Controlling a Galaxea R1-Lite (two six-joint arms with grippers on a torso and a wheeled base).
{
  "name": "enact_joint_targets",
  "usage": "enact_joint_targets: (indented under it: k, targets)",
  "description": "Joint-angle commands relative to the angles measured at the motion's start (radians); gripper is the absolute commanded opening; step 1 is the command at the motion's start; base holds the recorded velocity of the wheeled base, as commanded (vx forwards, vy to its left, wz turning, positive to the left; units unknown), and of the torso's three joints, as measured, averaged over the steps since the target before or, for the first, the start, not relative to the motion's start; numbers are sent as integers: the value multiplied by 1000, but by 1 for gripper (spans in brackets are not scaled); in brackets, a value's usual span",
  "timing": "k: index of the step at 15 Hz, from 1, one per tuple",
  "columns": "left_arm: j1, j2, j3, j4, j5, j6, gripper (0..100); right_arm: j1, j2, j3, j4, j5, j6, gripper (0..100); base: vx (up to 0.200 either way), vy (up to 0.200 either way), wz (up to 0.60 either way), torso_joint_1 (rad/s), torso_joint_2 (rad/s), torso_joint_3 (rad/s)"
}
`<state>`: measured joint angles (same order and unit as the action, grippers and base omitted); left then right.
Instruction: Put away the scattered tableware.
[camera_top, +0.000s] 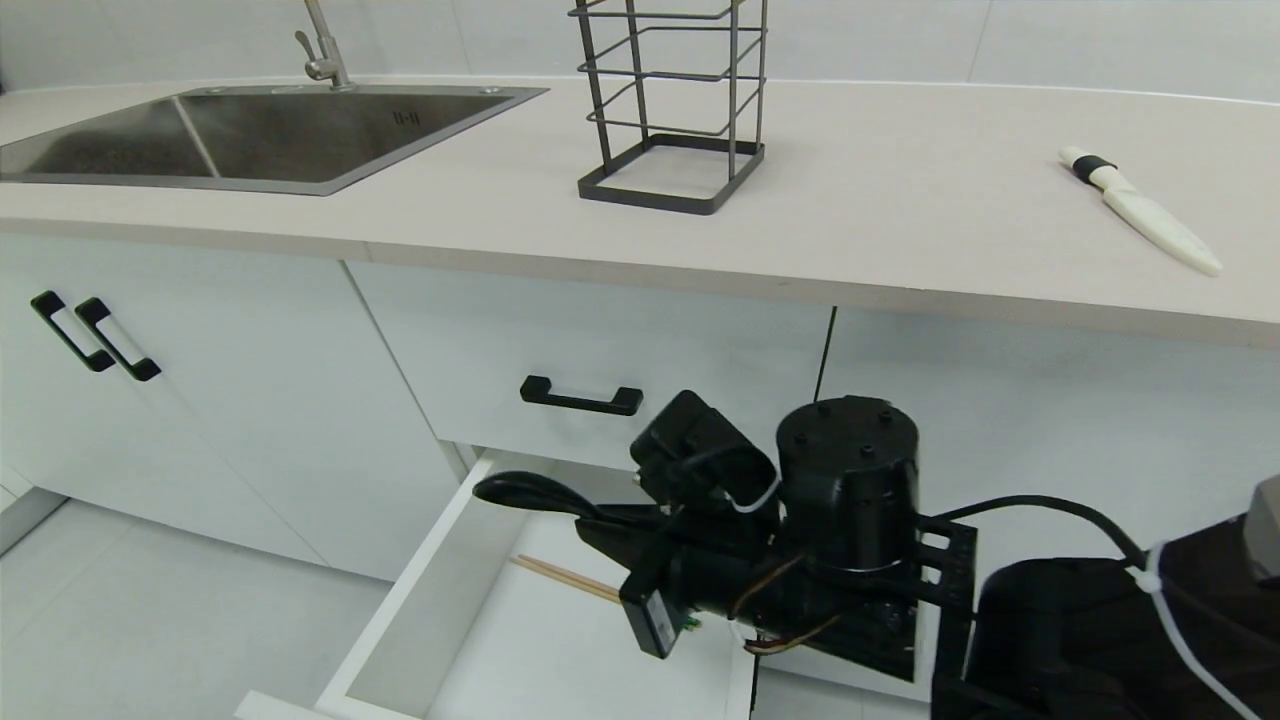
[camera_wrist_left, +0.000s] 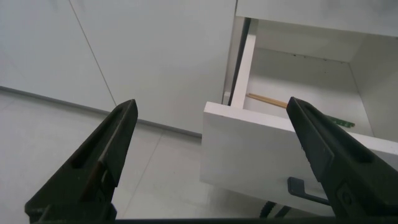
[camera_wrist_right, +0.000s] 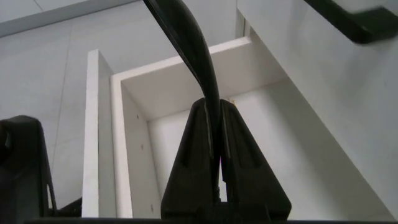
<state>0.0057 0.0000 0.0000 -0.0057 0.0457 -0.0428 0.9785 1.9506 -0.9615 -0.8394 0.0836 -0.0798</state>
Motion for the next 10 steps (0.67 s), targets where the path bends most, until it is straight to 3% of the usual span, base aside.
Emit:
enact_joint_targets:
  k: [1, 10]
  targets:
    - [0, 0, 0, 0, 0, 0, 100, -8, 131, -209, 51, -2, -12, 0, 0, 0, 0, 0, 0, 0]
    - [0, 0, 0, 0, 0, 0, 100, 16, 229, -250, 261, -62, -35, 0, 0, 0, 0, 0, 0, 0]
